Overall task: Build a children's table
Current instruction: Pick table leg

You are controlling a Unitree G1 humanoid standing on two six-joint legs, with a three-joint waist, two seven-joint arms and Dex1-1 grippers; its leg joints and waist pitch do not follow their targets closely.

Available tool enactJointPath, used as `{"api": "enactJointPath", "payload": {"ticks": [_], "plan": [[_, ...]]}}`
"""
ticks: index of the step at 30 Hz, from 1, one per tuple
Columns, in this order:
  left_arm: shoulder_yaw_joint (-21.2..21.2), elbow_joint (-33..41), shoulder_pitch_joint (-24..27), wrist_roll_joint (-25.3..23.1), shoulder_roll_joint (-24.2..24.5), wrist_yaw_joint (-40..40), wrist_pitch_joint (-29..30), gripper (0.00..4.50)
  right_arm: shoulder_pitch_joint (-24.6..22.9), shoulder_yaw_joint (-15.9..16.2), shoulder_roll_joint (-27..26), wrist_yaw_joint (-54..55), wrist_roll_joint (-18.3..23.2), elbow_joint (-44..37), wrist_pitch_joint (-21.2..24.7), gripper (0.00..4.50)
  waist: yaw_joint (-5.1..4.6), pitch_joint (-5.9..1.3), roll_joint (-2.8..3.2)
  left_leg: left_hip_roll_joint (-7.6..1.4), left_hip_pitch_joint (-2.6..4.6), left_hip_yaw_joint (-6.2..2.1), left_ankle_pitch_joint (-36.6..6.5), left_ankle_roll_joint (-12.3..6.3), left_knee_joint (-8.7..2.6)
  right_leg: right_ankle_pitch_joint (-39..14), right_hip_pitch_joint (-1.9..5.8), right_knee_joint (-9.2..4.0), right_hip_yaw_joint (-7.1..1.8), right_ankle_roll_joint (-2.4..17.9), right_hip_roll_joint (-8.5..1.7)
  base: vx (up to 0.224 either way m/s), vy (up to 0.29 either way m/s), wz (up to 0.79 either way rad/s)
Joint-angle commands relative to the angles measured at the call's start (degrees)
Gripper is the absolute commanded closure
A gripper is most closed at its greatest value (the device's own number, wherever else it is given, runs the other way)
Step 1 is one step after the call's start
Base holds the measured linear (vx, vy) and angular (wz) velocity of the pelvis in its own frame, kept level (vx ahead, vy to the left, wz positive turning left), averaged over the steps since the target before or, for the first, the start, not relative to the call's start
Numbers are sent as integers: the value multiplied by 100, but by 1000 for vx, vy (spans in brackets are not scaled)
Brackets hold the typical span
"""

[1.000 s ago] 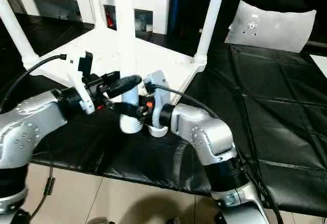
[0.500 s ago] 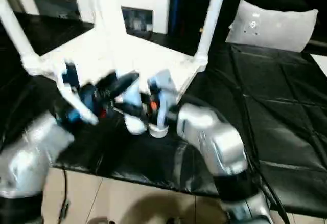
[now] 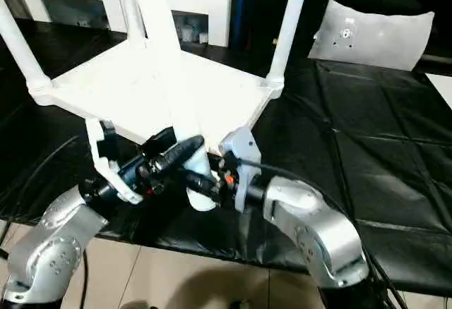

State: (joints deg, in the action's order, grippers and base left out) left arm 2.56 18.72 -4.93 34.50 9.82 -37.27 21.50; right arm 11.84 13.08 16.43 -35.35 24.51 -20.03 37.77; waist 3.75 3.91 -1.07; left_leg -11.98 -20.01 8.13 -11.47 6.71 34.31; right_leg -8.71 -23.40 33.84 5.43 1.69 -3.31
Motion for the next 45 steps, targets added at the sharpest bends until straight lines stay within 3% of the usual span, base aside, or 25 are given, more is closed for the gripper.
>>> {"api": "enactJointPath", "payload": {"ticks": [1, 5, 6, 9, 10, 11, 12, 17, 20, 22, 23, 24, 26, 28, 32, 33, 35, 38, 43, 45], "plan": [[37, -58, -5, -78, 25, -57, -39, 110, -6, -4, 10, -4, -46, -124, -116, 259, -21, -317, 49, -21, -44, 50, -1422, -140, -422, -3107, 281, -618, -227, -182, -333, 0, 0, 0], [5, -9, 11, 57, -13, -129, -3, 105, -46, -46, -60, -1, -12, -91, -209, 259, -56, -320, 51, -21, -62, 47, -1411, -167, -421, -3028, 288, -609, -226, -124, -333, 0, 0, 0], [-49, 19, -2, 233, -55, -125, 59, 65, -46, -142, -180, 40, 90, -57, -233, 259, -58, -326, 54, -14, -59, 54, -1409, -171, -411, -3041, 281, -607, -228, -100, -339, 0, 0, 0], [-335, 86, -67, 1068, -301, 9, 393, 55, 21, -755, -830, 270, 873, 53, -204, 259, -63, -339, 60, -25, -59, 46, -1406, -166, -415, -3003, 277, -593, -220, 28, -352, 0, 0, 0], [-344, 86, -70, 1092, -310, 18, 399, 47, 24, -772, -845, 274, 897, 55, -204, 259, -61, -345, 63, -27, -48, 49, -1408, -172, -413, -2960, 270, -590, -220, 51, -349, 0, 0, 0], [-512, 84, -127, 1589, -492, 194, 554, 29, 73, -1075, -1117, 355, 1353, 95, -235, 260, -56, -342, 76, -39, -41, 38, -1442, -161, -416, -2900, 267, -577, -213, 92, -345, 0, 0, 0], [-542, 98, -156, 1727, -562, 252, 576, 13, 97, -1184, -1207, 386, 1499, 132, -269, 260, -59, -358, 80, -51, -48, 37, -1411, -157, -423, -2747, 285, -557, -218, 125, -340, 0, 0, 0], [-546, 141, -267, 1921, -699, 356, 616, 0, 186, -1281, -1222, 380, 1498, 254, -320, 260, -39, -367, 86, -47, -59, 57, -1207, -126, -426, -2437, 320, -523, -247, 130, -331, 0, 0, 0], [-814, -140, -759, 1406, -695, 992, 450, 0, 317, -977, -829, 260, 798, 407, -362, 260, -27, -377, 83, -33, -62, 59, -1125, -59, -414, -2386, 354, -516, -247, 77, -317, 0, 0, 0], [-815, -330, -1008, 921, -463, 1295, 460, 0, 339, -837, -672, 178, 675, 441, -448, 260, -33, -374, 56, -9, -68, 65, -1098, -79, -403, -2436, 361, -524, -239, -7, -307, 0, 0, 0], [-729, -479, -1204, 426, -219, 1565, 529, 0, 341, -732, -581, 109, 572, 458, -548, 260, -14, -382, 46, 12, -60, 57, -1074, -112, -394, -2610, 359, -533, -233, -246, -295, 0, 0, 0], [-608, -554, -1342, 121, -8, 1645, 596, 0, 344, -652, -515, 62, 516, 474, -574, 260, -25, -378, 38, 15, -70, 49, -1016, -127, -399, -2624, 352, -531, -229, -352, -291, 0, 0, 0], [-536, -794, -1746, -294, 250, 2130, 884, 0, 344, -522, -449, -45, 492, 534, -559, 260, -31, -393, 52, 16, -59, 54, -931, -115, -374, -2598, 341, -526, -227, -321, -305, 0, 0, 0], [-501, -857, -1879, -371, 326, 2212, 960, 0, 348, -487, -454, -75, 477, 573, -564, 260, -25, -404, 43, -4, -62, 44, -890, -121, -377, -2448, 347, -494, -227, -171, -316, 0, 0, 0], [-211, -684, -2176, -293, 485, 1913, 1255, 0, 399, -401, -511, -62, 290, 782, -716, 260, 11, -428, 78, -55, -50, 38, -675, -103, -377, -1760, 336, -382, -266, 364, -350, 0, 0, 0], [-16, -476, -2233, -74, 429, 1700, 1455, 0, 453, -345, -505, -94, 207, 860, -839, 260, 32, -429, 84, -62, -59, 49, -637, -73, -375, -1531, 357, -343, -281, 562, -367, 0, 0, 0], [164, -347, -2271, -107, 492, 1567, 1557, 0, 477, -327, -495, -103, 187, 895, -894, 260, 37, -423, 91, -62, -64, 55, -647, -63, -373, -1432, 364, -326, -287, 651, -366, 0, 0, 0], [357, -194, -2305, -166, 588, 1426, 1635, 0, 495, -328, -481, -92, 155, 928, -912, 260, 38, -409, 85, -53, -58, 65, -775, -86, -377, -1543, 376, -344, -293, 666, -368, 0, 0, 0], [582, 53, -2425, -257, 483, 1659, 1855, 0, 519, -312, -432, -26, -36, 1085, -1011, 260, 34, -381, 69, -27, -53, 67, -1002, -81, -376, -2290, 362, -445, -267, 371, -360, 0, 0, 0], [719, -27, -2417, -580, 525, 1711, 1758, 0, 528, -298, -457, -13, -75, 1108, -1045, 260, 24, -376, 69, -18, -53, 61, -1043, -104, -376, -2481, 347, -476, -249, 238, -352, 0, 0, 0]]}}
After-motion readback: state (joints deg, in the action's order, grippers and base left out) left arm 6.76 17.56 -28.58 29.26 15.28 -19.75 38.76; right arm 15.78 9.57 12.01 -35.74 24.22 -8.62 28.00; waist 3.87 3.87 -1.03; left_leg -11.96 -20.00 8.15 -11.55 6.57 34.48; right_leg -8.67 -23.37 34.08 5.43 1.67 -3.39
